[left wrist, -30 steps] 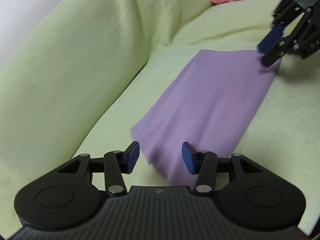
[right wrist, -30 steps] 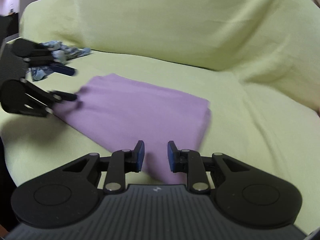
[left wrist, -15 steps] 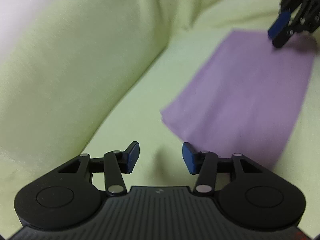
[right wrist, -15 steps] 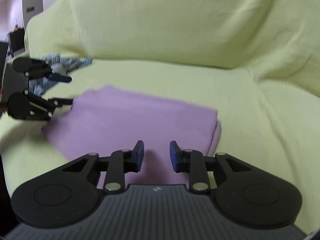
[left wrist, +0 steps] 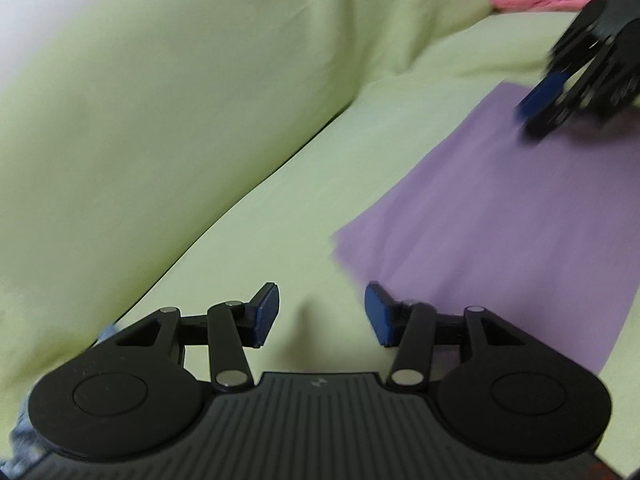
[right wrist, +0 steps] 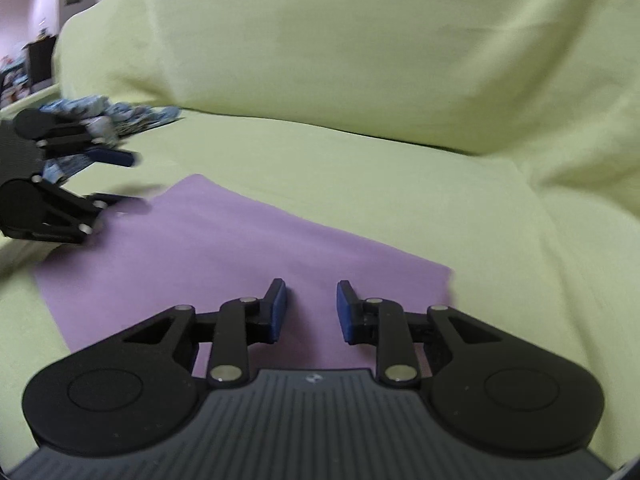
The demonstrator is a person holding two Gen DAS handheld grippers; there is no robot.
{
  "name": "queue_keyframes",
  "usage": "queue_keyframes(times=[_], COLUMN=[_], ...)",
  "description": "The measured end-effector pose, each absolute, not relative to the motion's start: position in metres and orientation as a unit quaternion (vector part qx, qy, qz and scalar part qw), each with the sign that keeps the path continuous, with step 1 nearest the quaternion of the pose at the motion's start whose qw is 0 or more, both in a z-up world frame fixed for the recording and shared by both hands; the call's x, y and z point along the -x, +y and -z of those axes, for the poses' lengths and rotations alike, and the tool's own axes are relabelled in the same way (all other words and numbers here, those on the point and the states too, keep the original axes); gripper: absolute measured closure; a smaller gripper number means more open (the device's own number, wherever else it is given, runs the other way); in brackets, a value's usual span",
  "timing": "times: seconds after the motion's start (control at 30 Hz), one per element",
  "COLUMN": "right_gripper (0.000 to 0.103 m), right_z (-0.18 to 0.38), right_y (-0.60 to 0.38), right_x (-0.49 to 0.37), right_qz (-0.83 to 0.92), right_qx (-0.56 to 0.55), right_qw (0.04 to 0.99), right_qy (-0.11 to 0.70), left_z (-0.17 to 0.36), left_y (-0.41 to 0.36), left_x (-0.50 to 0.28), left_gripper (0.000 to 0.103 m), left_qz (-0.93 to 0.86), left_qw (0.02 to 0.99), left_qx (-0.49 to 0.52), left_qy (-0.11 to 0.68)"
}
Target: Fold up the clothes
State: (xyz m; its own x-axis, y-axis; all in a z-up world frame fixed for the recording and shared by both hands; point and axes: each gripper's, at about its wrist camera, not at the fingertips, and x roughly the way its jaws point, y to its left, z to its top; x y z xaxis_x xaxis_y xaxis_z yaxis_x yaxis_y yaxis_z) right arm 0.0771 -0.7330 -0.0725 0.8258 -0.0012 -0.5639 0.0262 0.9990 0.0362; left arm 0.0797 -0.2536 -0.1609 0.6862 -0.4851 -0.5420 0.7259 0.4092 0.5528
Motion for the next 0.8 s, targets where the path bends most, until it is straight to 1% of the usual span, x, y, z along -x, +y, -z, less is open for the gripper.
queue_keyframes(times=[0.13,0.23,0.33,0.43,0.5,0.57,0.6,0.63,0.67,0.8], right_gripper=[0.08,0.08,0.081,0.083,0.084,0.085,0.084,0.079,0.077,0.076], right_z=[0.063,0.057,0.059,0.066,0.073,0.074,0.075,0.076,0.077,0.081], right_y=[-0.739,-0.729,-0.716,-0.712,-0.723,-0.741,-0.751,-0.76,-0.771,-0.794], right_x=[-0.067,-0.076,-0.098,-0.115,-0.114,-0.107,-0.104,-0.097,-0.092,-0.076], right_qz=[0.03,0.021,0.0,-0.014,-0.005,0.005,0.01,0.024,0.035,0.054], right_qx=[-0.05,-0.033,-0.012,0.004,0.007,-0.007,-0.015,-0.024,-0.034,-0.062], right_qw=[0.961,0.964,0.964,0.96,0.958,0.959,0.96,0.96,0.959,0.955], right_qy=[0.272,0.265,0.266,0.28,0.287,0.282,0.279,0.279,0.279,0.284], left_z=[0.138,0.125,0.133,0.159,0.172,0.175,0.176,0.177,0.177,0.178], left_y=[-0.256,-0.277,-0.308,-0.327,-0.328,-0.32,-0.315,-0.31,-0.307,-0.303], left_x=[-0.077,-0.065,-0.056,-0.054,-0.06,-0.067,-0.07,-0.073,-0.075,-0.081], left_gripper=[0.049,0.049,0.049,0.049,0.049,0.049,0.049,0.049,0.049,0.048], left_qz=[0.361,0.381,0.418,0.43,0.428,0.426,0.424,0.424,0.425,0.43], left_qw=[0.853,0.858,0.838,0.815,0.815,0.823,0.826,0.827,0.827,0.826], left_qx=[-0.353,-0.329,-0.334,-0.368,-0.371,-0.353,-0.347,-0.343,-0.339,-0.333], left_qy=[0.133,0.104,0.107,0.124,0.12,0.129,0.133,0.136,0.14,0.149])
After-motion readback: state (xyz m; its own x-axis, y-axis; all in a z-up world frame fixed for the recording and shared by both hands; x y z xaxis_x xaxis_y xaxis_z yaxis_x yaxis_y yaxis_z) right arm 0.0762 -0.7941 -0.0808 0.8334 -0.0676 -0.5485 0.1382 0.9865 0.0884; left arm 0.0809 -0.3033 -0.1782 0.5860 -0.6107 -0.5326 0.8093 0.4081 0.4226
